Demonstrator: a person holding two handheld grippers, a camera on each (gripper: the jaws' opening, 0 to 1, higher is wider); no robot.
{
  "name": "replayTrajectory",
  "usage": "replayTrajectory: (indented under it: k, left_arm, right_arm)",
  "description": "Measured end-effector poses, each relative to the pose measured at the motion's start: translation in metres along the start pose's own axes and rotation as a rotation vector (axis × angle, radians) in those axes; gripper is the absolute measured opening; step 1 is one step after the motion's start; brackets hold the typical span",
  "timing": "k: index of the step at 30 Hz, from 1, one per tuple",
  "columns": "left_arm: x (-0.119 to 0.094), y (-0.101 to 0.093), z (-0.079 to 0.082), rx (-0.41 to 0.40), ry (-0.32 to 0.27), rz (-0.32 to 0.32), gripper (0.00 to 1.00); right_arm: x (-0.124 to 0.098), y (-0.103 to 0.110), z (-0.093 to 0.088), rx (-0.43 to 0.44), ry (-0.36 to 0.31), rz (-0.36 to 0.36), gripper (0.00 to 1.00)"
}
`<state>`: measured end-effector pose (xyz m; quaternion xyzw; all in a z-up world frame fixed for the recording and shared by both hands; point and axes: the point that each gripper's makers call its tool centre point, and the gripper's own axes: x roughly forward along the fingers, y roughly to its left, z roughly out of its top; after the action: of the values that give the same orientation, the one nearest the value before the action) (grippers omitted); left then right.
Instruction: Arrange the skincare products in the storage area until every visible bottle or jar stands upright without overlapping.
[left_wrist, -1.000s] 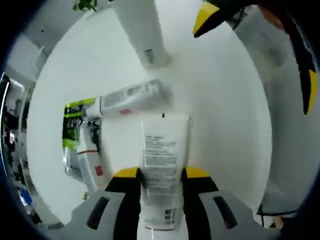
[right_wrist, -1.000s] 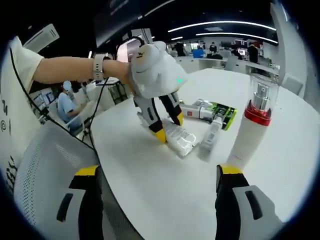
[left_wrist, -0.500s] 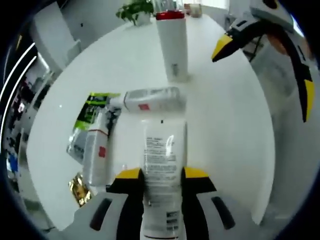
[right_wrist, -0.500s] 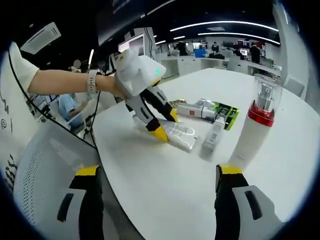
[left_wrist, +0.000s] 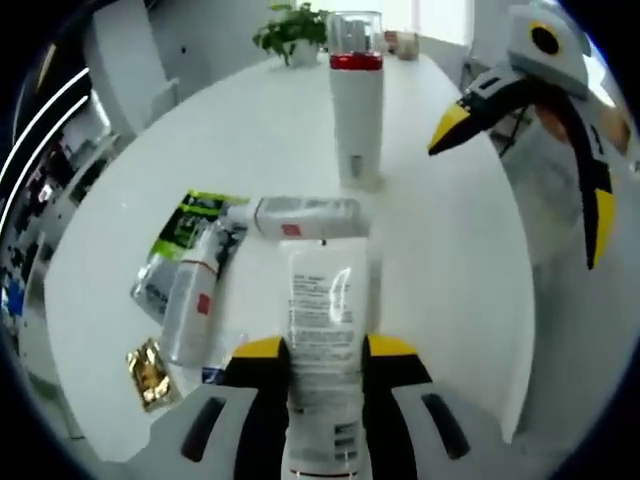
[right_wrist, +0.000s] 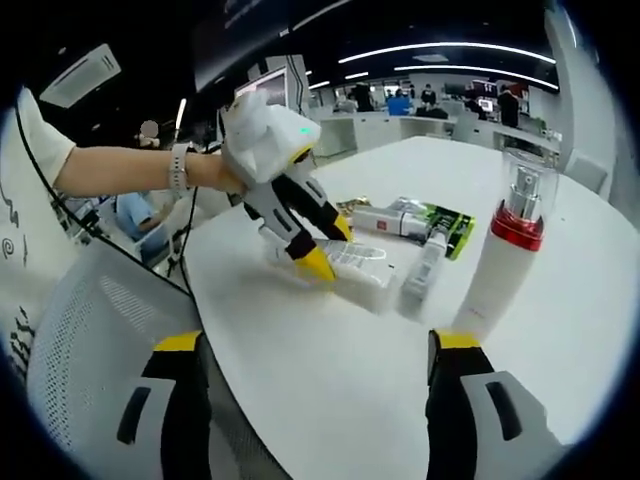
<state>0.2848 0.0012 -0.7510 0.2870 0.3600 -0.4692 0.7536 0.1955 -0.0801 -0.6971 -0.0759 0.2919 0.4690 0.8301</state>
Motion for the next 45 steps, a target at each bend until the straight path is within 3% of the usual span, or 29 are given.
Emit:
replayTrajectory:
  k: [8, 13, 16, 22, 29, 33, 36, 45]
  left_arm:
    - [-0.015, -0.003, 0.014, -0.056, -0.103, 0.025, 0.21]
    - [-0.02, -0.009, 0.02, -0.051, -0.136, 0.035, 0.21]
    - [-0.025, -0.014, 0.025, -0.056, -0.164, 0.037, 0.21]
    - [-0.03, -0.019, 0.034, -0.059, -0.212, 0.044, 0.21]
    - [-0.036, -0.023, 0.042, -0.06, -0.264, 0.063, 0.21]
    - [-0.04, -0.024, 0.047, -0.071, -0.292, 0.062, 0.21]
    - [-0.042, -0.027, 0.049, -0.066, -0.304, 0.064, 0.21]
    - [-0.049, -0.038, 0.064, -0.072, -0.357, 0.058, 0.22]
  right_arm:
    - [0.0, 0.003, 0.0, 0.002, -0.001, 0.019, 0.78]
    - [-0.001, 0.005, -0.002, -0.004, 0.011, 0.025, 0.73]
    - [-0.005, 0.003, 0.007, 0.017, -0.032, 0.027, 0.66]
    - [-0.009, -0.004, 0.014, 0.042, -0.05, 0.003, 0.63]
    - [-0.015, -0.009, 0.03, 0.097, -0.147, -0.03, 0.67]
    - [-0.017, -0.01, 0.039, 0.08, -0.202, -0.041, 0.7]
    - [-0.015, -0.005, 0.039, 0.113, -0.184, -0.022, 0.6]
    - [-0.019, -0.011, 0.06, 0.127, -0.264, -0.056, 0.51]
